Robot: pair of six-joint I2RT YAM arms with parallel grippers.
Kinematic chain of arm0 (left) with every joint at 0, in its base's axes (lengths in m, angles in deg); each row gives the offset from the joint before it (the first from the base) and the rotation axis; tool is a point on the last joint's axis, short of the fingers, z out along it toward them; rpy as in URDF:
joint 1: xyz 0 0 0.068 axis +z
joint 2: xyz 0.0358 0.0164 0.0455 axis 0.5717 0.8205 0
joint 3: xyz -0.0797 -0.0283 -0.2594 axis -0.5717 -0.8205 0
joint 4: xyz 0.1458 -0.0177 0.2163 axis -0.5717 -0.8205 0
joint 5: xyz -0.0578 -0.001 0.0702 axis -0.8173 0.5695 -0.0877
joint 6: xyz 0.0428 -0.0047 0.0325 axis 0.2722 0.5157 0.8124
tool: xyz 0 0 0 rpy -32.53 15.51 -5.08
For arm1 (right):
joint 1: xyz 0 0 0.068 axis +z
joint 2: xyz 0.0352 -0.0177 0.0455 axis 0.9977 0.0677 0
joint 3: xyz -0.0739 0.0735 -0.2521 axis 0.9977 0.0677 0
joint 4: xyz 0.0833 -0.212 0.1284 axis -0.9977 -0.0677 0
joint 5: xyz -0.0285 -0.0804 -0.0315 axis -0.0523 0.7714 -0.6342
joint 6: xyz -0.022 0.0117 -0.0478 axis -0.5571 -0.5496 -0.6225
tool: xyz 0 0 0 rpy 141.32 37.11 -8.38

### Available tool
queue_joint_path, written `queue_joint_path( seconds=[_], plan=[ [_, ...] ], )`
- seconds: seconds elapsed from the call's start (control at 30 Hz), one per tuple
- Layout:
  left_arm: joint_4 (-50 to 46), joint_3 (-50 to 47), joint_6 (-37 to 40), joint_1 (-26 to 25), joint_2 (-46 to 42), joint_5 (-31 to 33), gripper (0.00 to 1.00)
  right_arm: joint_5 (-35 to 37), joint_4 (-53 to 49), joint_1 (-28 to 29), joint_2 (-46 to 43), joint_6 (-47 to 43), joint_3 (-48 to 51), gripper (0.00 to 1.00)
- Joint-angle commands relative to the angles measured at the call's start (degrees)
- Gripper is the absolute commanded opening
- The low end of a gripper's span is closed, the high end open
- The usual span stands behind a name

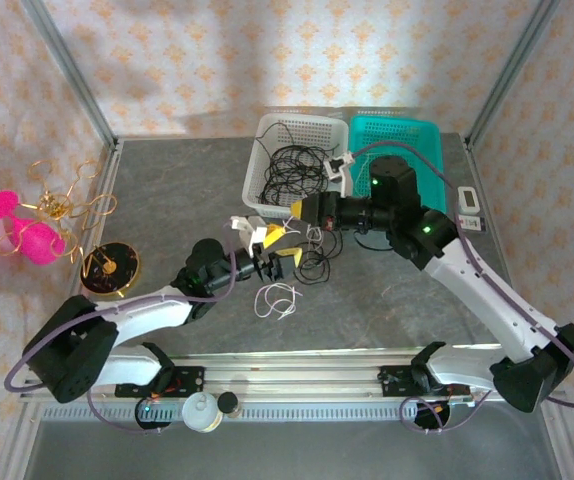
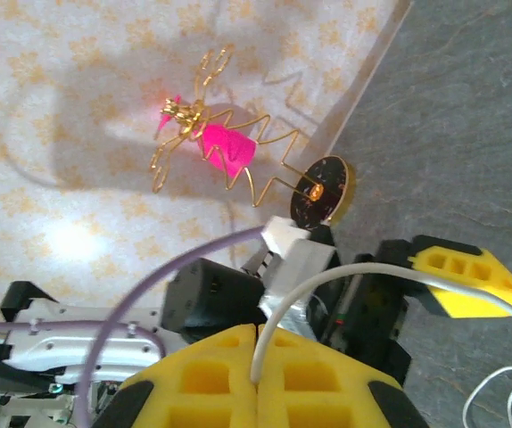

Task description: Untangle the cables

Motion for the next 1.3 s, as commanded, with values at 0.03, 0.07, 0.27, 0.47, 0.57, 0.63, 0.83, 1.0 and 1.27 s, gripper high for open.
queue_joint_path(
  seconds=[0.03,0.07,0.27,0.47,0.57,0.63,0.83,1.0,1.27],
  plan=[
    [9.46,-1.47,-1.51,-0.31,2.24,-0.71,0.83,-3.54,2.50,-0.62,-1.31,1.29,-6.31,0.00],
    [9.23,-0.92,-1.05,-0.33,2.84,-1.49,0.71,-3.88,2.47,-0.51,-1.06,2.01,-7.07,0.00],
    [4.81,3.12,3.60,-0.29,4.25,-0.70,0.79,-6.04,0.63,-0.53,0.98,2.37,-11.90,0.00],
    [0.41,9.28,7.90,-0.33,6.67,-1.25,0.85,-7.53,2.67,-0.44,1.51,4.49,-14.06,0.00],
    [-0.95,12.49,9.82,-0.33,9.08,0.60,0.85,-7.95,3.43,-0.27,1.47,5.38,-14.59,0.00],
    [-0.28,14.10,10.39,-0.32,11.15,2.72,0.85,-8.24,3.54,-0.18,1.35,5.65,-15.08,0.00],
    [1.82,19.42,10.69,-0.01,17.50,3.93,0.57,-8.77,4.10,-0.05,0.82,6.66,-16.30,0.00],
    [5.83,17.52,9.49,0.02,16.92,9.67,0.00,-7.89,2.49,-0.16,-0.16,5.54,-17.56,0.00],
    [4.60,7.43,10.48,0.28,7.92,15.23,0.00,-5.82,-0.11,-1.39,-0.16,2.61,-20.67,0.00]
  ],
)
